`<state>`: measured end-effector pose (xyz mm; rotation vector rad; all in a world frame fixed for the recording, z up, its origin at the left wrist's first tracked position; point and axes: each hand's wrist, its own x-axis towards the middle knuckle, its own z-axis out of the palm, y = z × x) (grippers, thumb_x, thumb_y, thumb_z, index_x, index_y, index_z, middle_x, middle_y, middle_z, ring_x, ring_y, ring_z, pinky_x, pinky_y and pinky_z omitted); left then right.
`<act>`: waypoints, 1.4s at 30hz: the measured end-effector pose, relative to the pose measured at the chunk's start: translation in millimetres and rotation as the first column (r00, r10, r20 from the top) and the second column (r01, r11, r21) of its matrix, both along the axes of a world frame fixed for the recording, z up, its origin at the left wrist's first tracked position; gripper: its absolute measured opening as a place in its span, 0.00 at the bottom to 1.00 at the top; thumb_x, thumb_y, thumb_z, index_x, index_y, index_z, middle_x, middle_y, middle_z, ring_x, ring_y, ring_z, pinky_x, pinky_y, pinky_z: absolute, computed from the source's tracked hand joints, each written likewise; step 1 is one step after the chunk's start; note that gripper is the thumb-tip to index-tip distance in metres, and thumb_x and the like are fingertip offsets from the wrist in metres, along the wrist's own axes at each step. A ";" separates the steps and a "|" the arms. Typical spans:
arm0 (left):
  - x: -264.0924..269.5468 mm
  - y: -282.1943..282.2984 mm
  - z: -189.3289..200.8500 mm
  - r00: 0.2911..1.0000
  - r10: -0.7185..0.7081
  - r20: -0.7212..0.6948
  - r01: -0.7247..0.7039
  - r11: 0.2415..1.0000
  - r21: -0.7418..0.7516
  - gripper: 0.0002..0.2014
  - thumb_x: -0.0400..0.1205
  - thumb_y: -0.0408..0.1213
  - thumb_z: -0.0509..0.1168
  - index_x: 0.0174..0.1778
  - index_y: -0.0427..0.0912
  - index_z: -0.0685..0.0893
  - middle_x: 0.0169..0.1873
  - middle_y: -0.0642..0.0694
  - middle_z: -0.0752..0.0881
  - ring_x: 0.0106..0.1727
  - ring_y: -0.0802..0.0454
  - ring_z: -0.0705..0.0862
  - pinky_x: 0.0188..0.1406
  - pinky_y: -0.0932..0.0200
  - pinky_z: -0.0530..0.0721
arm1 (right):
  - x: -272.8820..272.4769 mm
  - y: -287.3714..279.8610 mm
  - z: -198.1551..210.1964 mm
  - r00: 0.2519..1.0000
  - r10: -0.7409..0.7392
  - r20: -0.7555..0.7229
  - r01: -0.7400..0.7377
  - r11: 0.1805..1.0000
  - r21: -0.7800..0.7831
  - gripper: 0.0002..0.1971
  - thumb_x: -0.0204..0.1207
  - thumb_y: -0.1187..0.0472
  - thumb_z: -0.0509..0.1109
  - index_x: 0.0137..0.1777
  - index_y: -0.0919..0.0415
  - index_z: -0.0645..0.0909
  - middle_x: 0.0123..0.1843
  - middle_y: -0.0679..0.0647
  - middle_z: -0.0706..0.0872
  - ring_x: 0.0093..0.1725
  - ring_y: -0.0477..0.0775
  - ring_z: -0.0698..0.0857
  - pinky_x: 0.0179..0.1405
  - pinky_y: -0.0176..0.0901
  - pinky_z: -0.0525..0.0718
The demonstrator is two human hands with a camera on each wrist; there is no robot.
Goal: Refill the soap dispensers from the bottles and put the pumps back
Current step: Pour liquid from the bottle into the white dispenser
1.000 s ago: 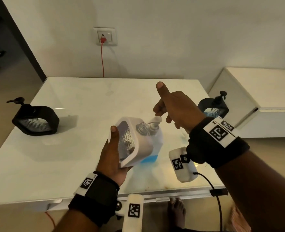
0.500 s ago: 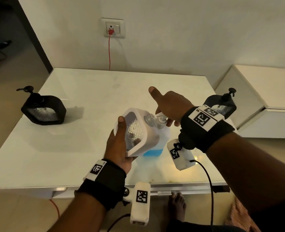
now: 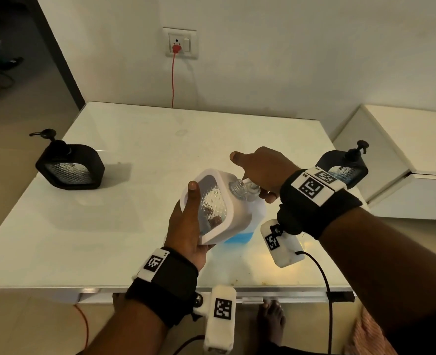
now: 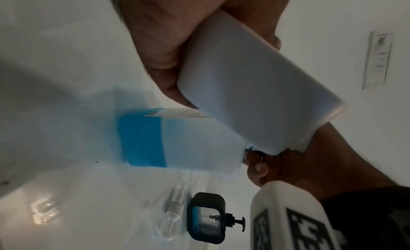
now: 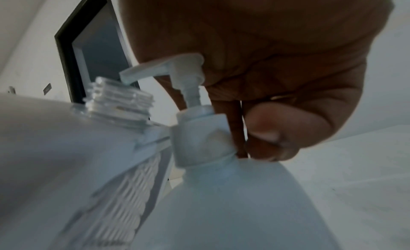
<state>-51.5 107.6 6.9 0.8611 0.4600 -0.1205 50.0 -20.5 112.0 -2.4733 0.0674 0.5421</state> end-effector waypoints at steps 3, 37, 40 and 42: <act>0.0 0.7 -2.2 1.000 0.008 -0.015 -0.008 1.000 -0.007 0.35 0.74 0.69 0.64 0.76 0.57 0.83 0.66 0.43 0.91 0.67 0.38 0.90 0.43 0.46 0.92 | -1.3 5.6 -0.6 0.999 0.021 0.025 -0.020 0.999 -0.044 0.25 0.84 0.39 0.61 0.40 0.62 0.78 0.33 0.56 0.84 0.26 0.60 0.81 0.30 0.45 0.82; -7.0 -7.5 -0.3 0.999 0.015 -0.043 -0.018 0.998 -0.068 0.38 0.72 0.68 0.66 0.77 0.55 0.83 0.66 0.39 0.91 0.60 0.39 0.92 0.34 0.50 0.91 | 2.4 1.9 -4.6 0.983 0.151 0.106 -0.123 0.965 -0.232 0.25 0.83 0.36 0.59 0.38 0.58 0.77 0.34 0.55 0.86 0.22 0.57 0.88 0.28 0.39 0.77; -7.8 -7.8 0.6 0.999 0.017 -0.044 -0.019 0.998 -0.063 0.35 0.74 0.67 0.65 0.75 0.55 0.83 0.65 0.40 0.91 0.59 0.40 0.92 0.34 0.50 0.91 | 2.9 2.2 -4.3 0.981 0.164 0.105 -0.137 0.964 -0.229 0.28 0.83 0.33 0.57 0.35 0.58 0.76 0.32 0.54 0.85 0.23 0.57 0.87 0.28 0.40 0.77; -7.7 -7.6 0.5 0.999 0.015 -0.047 -0.018 0.998 -0.058 0.35 0.73 0.68 0.65 0.75 0.55 0.83 0.65 0.40 0.91 0.61 0.39 0.91 0.35 0.50 0.91 | 5.0 1.2 -2.8 0.984 0.164 0.067 -0.151 0.974 -0.170 0.33 0.82 0.29 0.56 0.36 0.60 0.78 0.33 0.56 0.87 0.23 0.58 0.86 0.32 0.43 0.85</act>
